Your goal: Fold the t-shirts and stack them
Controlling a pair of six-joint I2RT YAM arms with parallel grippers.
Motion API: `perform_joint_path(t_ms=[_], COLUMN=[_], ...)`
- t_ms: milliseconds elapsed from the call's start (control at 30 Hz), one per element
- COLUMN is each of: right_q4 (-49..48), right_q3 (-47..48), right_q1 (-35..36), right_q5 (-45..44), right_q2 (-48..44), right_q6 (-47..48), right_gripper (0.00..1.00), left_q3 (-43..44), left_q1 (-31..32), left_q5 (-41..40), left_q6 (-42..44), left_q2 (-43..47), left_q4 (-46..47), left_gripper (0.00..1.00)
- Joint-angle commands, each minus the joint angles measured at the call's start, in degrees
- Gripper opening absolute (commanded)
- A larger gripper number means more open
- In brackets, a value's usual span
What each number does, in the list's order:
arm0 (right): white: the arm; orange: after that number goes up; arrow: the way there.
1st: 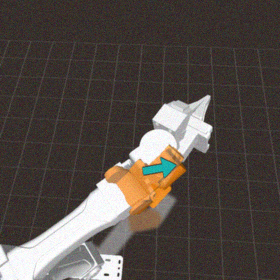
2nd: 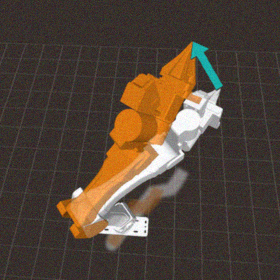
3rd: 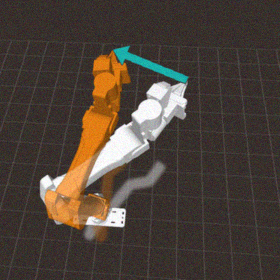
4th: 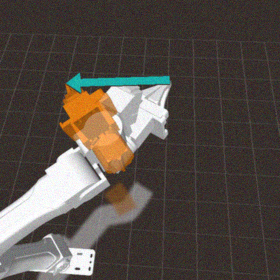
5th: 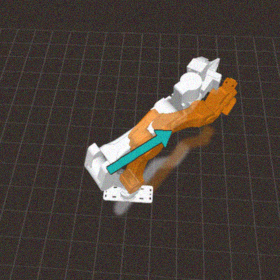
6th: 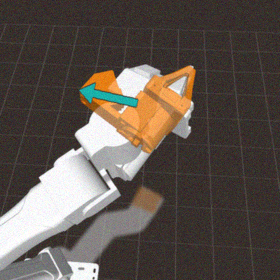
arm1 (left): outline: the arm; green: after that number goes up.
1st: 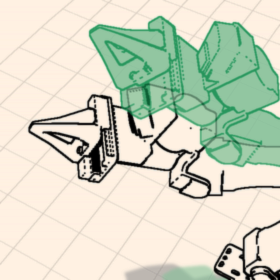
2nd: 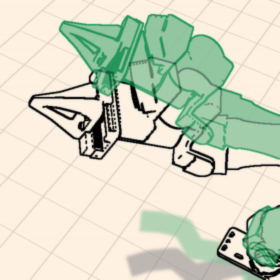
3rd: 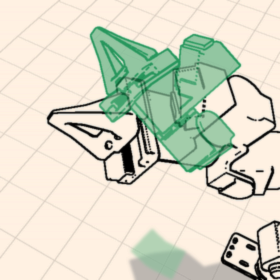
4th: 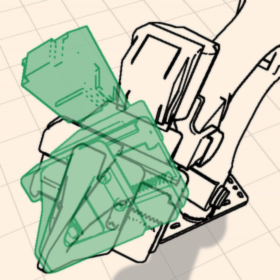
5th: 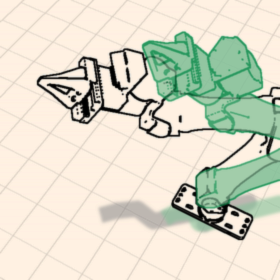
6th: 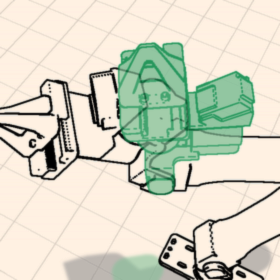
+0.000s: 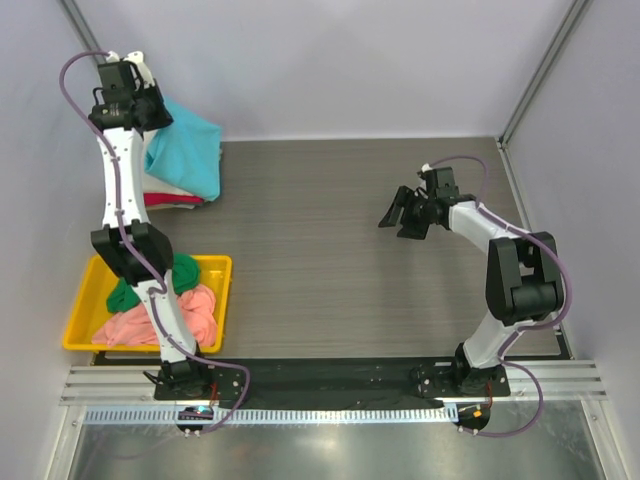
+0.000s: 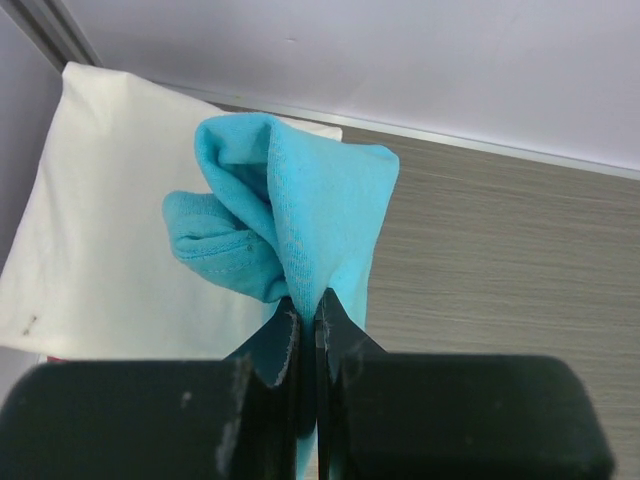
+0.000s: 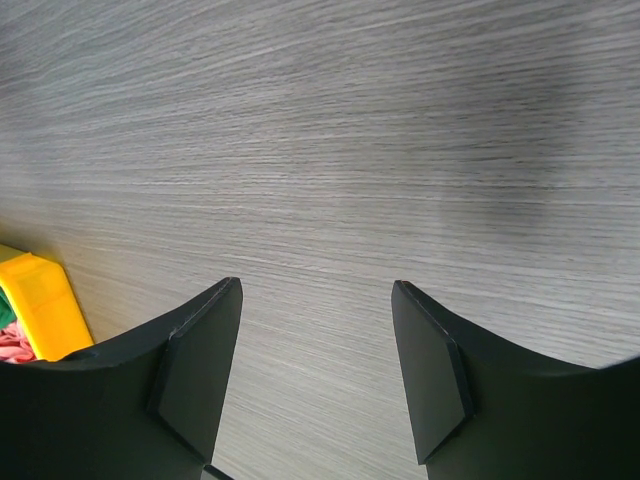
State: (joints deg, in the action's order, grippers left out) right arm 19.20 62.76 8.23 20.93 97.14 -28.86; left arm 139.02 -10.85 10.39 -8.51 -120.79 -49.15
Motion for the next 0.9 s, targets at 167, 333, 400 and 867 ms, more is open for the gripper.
perform_joint_path(t_ms=[167, 333, 400, 867], right_q4=[-1.8, -1.8, -1.8, -1.8], right_q3=[0.5, 1.0, 1.0, 1.3], right_q1=[0.8, 1.0, 1.0, 1.0], right_q5=[1.0, 1.3, 1.2, 1.5], right_q2=[1.9, 2.9, 3.1, 5.5], right_q6=[-0.2, -0.1, -0.2, -0.1], right_gripper=[0.68, 0.67, 0.68, 0.67], left_q3=[6.2, 7.2, 8.3, 10.4], left_q1=[-2.9, -4.0, -4.1, -4.2], left_q5=[-1.1, -2.5, -2.3, -8.6], left_q6=[-0.7, -1.0, -1.0, 0.4], left_q2=[-1.7, -3.5, -5.1, -12.0], left_q4=[5.3, 7.6, 7.8, 10.4], left_gripper=[0.00, 0.00, 0.00, 0.06])
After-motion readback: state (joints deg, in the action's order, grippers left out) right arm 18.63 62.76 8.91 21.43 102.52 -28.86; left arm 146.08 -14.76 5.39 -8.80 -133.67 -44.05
